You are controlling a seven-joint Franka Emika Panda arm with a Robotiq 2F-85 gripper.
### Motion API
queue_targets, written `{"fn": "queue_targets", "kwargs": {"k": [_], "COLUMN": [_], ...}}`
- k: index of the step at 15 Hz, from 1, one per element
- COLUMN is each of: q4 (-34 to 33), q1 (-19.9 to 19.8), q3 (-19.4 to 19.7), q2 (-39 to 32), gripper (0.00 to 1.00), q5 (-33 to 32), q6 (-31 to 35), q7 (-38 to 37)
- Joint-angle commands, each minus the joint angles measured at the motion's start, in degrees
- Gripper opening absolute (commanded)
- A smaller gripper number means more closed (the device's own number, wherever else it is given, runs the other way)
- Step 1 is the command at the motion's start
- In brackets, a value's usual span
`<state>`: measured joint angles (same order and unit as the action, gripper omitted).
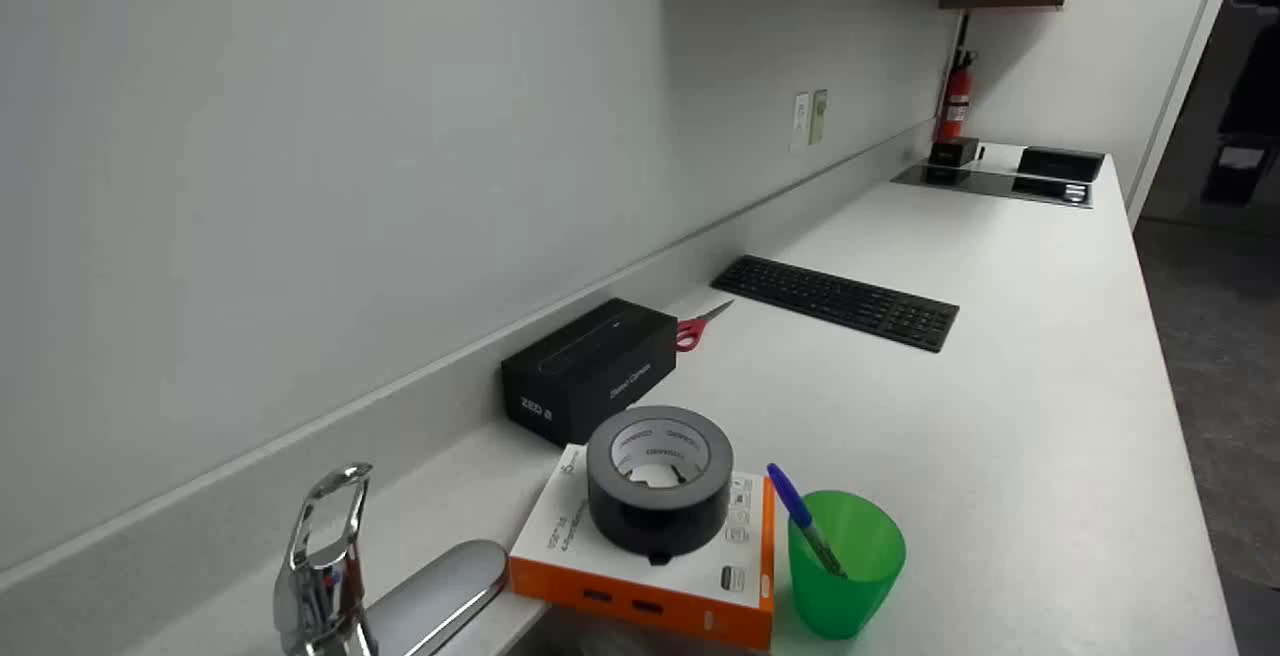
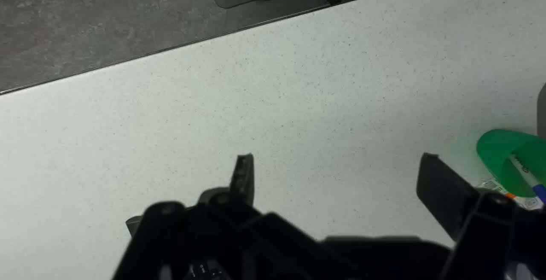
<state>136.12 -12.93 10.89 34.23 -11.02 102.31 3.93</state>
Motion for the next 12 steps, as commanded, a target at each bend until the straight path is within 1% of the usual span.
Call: {"fn": "queue_targets", "kwargs": {"k": [1,5,8,10,12], "q4": [-0.12,-0.33,-2.0,-2.02,-1.39], "q1": [0.3,0.46,2.43,4.29,6.3], "q3": [0.26,0.22,-1.37,-3.34,-5.82], "q2": [-0.12,-0.38,-5.02,-8.48,-12.12], "gripper": [1.0,1.0,1.0,1.0,1.0], "q5": [-0.12,0.25,3.4,6.46,9.25], "q6": [-0.16,0.22,1.86,4.9,10.65], "q7": [-0.11,-0.32,-3.01,-5.78,-8.23]}}
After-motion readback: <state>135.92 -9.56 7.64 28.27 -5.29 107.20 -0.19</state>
